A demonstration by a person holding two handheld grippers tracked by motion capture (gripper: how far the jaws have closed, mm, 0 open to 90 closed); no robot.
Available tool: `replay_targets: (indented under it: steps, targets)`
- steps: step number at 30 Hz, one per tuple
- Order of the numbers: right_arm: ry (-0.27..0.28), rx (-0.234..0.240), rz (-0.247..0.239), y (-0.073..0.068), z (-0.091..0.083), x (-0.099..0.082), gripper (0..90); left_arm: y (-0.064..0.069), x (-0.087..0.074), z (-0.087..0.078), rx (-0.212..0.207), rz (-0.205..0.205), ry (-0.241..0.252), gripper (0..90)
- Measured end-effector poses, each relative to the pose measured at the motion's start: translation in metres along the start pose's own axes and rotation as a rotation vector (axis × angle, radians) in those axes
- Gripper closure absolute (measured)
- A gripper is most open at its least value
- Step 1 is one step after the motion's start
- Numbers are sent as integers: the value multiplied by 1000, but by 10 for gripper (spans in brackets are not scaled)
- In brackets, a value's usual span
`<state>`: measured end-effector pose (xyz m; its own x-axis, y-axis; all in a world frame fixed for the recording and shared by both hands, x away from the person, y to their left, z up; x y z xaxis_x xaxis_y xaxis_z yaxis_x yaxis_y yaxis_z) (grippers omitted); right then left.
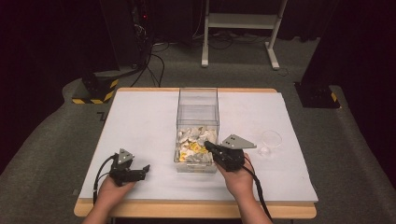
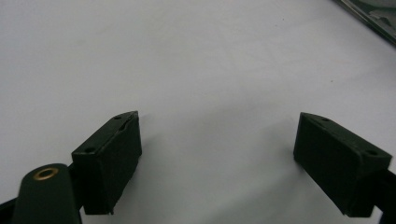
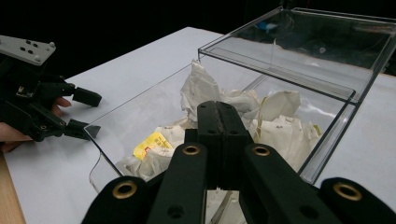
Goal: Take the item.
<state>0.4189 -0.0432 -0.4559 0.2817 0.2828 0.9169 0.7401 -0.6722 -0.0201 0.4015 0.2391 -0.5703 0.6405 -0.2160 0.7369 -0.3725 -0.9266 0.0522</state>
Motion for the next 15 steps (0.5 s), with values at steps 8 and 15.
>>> replay_targets:
  steps: [8,15]
  targets:
    - [31,-4,-13,-2,-5,6,900,0,0,0,0,0,0,156]
    - [57,-7,-17,-3,-10,11,900,0,0,0,0,0,0,156]
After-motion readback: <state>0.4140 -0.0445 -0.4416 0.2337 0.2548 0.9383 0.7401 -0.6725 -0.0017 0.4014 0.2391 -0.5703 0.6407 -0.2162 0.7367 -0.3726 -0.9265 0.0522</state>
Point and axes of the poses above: each handheld gripper's, and its own axes: z roughly forward along the jaws, x roughly out of its top, y roughly to its right, the point moved 9 cm from there along z, roughly forward along the jaws, and after that the axes turned 4 degrees about -z, right-handed, at the moved point
